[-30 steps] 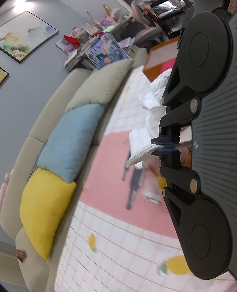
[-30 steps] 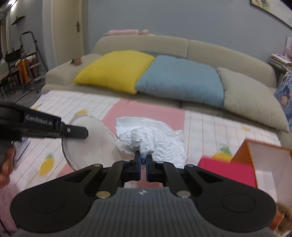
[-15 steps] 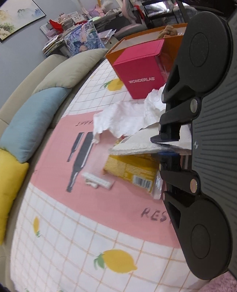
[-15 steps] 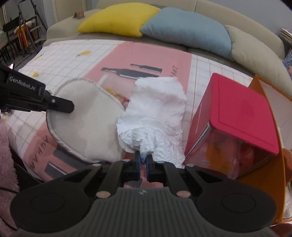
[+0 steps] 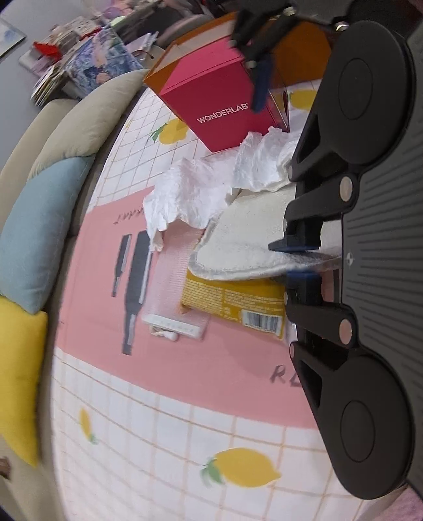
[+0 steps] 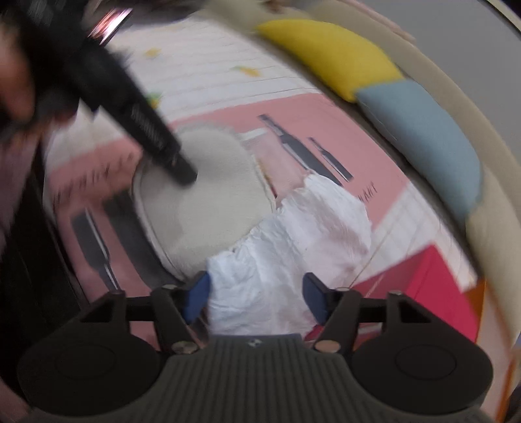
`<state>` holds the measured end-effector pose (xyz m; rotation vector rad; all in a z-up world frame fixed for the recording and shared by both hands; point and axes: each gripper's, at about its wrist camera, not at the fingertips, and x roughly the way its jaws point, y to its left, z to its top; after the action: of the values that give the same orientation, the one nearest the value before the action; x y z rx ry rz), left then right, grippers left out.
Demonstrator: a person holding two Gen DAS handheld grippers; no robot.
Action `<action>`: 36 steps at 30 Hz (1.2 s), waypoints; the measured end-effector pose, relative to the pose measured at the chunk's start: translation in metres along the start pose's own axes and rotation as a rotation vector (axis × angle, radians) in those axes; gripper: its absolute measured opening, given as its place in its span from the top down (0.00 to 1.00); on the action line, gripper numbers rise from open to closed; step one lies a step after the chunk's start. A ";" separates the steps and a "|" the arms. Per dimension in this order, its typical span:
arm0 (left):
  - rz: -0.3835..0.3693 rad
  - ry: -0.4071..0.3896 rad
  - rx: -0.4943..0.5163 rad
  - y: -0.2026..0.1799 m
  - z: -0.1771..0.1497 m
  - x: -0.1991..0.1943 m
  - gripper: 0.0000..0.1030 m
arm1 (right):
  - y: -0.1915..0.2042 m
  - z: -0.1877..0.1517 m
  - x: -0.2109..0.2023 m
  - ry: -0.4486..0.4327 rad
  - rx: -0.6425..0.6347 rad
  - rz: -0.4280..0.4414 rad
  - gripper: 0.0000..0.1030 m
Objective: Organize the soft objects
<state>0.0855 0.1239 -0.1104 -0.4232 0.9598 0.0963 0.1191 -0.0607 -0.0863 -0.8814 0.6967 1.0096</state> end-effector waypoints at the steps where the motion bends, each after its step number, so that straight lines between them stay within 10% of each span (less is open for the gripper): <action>1: 0.009 -0.011 0.018 -0.003 0.000 -0.002 0.91 | -0.002 0.001 0.006 0.017 -0.060 0.007 0.31; 10: 0.026 -0.031 0.071 -0.008 0.003 -0.010 0.93 | -0.017 0.020 0.060 0.148 -0.128 0.081 0.25; 21: 0.033 -0.065 0.052 -0.001 0.009 -0.016 0.94 | -0.052 0.016 0.081 0.200 0.227 0.140 0.86; 36: -0.125 -0.185 0.069 -0.032 0.012 -0.094 0.95 | -0.071 0.030 -0.097 -0.094 0.403 0.041 0.89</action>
<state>0.0484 0.1095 -0.0183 -0.4022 0.7504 -0.0114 0.1505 -0.0933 0.0287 -0.4681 0.8051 0.8985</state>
